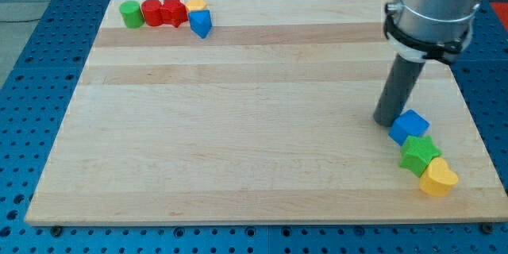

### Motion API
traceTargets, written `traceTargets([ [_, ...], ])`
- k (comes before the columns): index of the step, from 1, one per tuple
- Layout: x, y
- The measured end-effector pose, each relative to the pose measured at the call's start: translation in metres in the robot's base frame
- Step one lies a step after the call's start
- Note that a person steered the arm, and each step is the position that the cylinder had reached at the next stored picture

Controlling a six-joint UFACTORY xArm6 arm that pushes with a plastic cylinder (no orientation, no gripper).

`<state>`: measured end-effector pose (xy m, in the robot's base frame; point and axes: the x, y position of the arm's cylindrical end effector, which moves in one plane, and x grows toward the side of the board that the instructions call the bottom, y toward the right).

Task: Move the yellow hexagon and blue triangle to the center of the board

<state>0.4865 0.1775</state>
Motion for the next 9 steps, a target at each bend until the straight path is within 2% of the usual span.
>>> traceTargets([
  [3, 0.001, 0.016],
  [6, -0.213, -0.093],
  [8, -0.293, -0.206],
  [9, -0.293, -0.247],
])
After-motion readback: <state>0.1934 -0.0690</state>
